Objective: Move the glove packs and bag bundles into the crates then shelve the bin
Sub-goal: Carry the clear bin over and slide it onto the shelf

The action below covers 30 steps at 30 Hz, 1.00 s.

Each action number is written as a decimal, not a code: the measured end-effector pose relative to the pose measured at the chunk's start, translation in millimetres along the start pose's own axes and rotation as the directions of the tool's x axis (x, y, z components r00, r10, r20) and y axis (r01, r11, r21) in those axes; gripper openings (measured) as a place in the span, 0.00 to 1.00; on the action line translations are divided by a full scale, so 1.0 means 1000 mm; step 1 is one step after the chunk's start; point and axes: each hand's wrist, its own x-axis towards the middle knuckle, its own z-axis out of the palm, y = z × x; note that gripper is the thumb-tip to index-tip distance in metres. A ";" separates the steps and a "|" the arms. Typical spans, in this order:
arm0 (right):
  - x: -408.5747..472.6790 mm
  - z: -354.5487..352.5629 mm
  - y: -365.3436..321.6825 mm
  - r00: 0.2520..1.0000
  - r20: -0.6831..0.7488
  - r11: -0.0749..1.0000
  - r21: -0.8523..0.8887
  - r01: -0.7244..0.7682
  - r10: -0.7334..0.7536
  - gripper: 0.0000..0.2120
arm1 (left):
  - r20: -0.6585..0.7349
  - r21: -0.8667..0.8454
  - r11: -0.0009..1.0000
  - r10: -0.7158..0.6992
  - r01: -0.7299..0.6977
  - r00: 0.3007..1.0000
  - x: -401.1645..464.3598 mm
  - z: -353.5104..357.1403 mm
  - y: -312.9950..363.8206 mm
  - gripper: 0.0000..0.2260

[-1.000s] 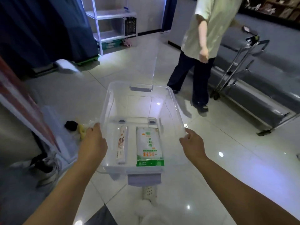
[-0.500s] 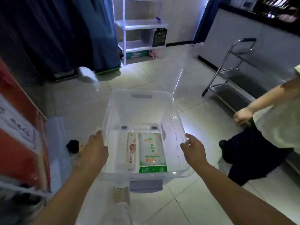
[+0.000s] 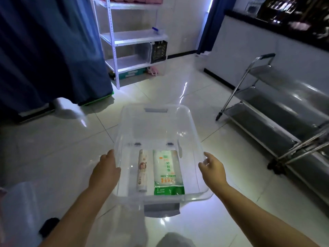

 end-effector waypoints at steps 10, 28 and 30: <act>0.247 0.046 -0.037 0.999 0.042 1.000 -0.016 0.009 -0.009 0.20 | 0.010 0.017 1.000 0.005 -0.005 1.000 0.249 0.022 0.081 0.18; 0.693 0.143 -0.204 0.977 0.173 0.990 -0.041 0.131 -0.122 0.20 | -0.080 -0.147 0.982 -0.133 0.120 0.988 0.665 -0.023 0.193 0.20; 0.741 0.160 -0.225 0.980 0.164 0.992 -0.039 0.123 -0.115 0.19 | -0.065 -0.152 0.982 -0.123 0.112 0.990 0.724 -0.031 0.200 0.20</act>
